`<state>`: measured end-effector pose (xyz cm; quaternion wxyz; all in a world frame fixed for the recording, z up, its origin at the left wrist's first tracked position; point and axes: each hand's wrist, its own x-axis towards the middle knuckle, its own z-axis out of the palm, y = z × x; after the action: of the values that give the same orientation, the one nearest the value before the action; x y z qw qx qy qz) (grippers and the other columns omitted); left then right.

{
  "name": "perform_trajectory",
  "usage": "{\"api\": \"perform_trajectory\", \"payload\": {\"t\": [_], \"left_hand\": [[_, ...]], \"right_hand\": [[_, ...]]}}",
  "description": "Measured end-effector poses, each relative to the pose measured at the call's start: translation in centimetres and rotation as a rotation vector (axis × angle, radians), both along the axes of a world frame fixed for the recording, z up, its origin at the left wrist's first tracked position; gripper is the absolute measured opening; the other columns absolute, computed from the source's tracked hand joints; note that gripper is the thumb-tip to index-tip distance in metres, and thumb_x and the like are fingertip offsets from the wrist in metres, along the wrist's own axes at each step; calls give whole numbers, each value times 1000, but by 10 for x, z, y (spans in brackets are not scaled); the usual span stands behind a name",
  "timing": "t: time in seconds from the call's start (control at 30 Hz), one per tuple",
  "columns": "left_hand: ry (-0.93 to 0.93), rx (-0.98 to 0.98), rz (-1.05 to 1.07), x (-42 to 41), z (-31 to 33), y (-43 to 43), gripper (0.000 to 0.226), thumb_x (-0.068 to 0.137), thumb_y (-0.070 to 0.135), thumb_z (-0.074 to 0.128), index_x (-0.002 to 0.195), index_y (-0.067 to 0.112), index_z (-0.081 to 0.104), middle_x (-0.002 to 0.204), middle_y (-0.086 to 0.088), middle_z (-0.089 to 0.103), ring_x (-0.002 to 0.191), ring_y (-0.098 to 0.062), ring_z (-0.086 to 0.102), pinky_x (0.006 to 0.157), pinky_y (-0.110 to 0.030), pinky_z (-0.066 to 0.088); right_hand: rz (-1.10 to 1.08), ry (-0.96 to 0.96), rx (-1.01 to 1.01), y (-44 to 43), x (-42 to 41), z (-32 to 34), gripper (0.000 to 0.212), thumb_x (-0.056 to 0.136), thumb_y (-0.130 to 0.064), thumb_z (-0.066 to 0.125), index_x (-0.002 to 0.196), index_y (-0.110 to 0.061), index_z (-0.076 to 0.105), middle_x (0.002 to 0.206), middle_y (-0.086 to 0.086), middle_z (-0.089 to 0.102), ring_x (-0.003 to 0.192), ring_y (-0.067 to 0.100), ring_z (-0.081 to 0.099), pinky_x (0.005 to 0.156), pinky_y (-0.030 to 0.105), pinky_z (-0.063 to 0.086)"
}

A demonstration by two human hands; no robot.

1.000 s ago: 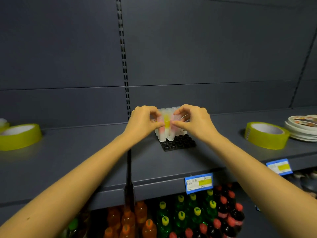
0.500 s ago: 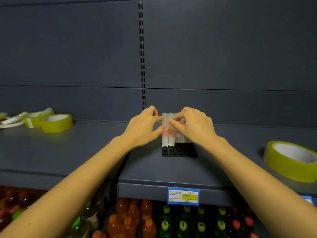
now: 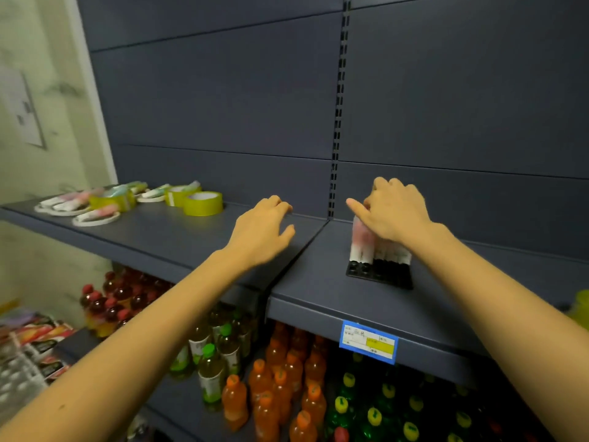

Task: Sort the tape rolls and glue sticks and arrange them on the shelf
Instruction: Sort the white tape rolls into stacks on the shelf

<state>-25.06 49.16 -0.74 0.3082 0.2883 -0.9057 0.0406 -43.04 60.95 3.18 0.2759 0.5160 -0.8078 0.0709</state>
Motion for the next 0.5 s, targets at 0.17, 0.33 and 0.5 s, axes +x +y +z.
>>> {"api": "perform_trajectory", "payload": {"t": [0.17,0.33,0.5], "left_hand": [[16,46,142,57,-6,-19,30,93,29,48,117,15,57,115,-2,58,112,-19,51,81,-32,43],[-3,68,274,127,-10,-51,28,92,30,47,115,16,59,114,-1,60,111,-20,52,80,-32,44],[-24,77,349,199,-10,-95,29,93,31,47,115,17,58,113,-1,60,109,-20,53,80,-34,42]], "right_hand": [[263,-16,-83,-38,50,-15,35,97,-35,42,126,-17,51,126,3,49,115,24,46,88,35,37],[434,-107,6,-92,111,-25,32,97,-33,44,124,-19,51,125,1,52,114,21,48,81,35,45],[475,-201,34,-153,166,-31,28,95,-31,46,119,-21,56,122,-1,56,113,21,51,82,36,45]]}}
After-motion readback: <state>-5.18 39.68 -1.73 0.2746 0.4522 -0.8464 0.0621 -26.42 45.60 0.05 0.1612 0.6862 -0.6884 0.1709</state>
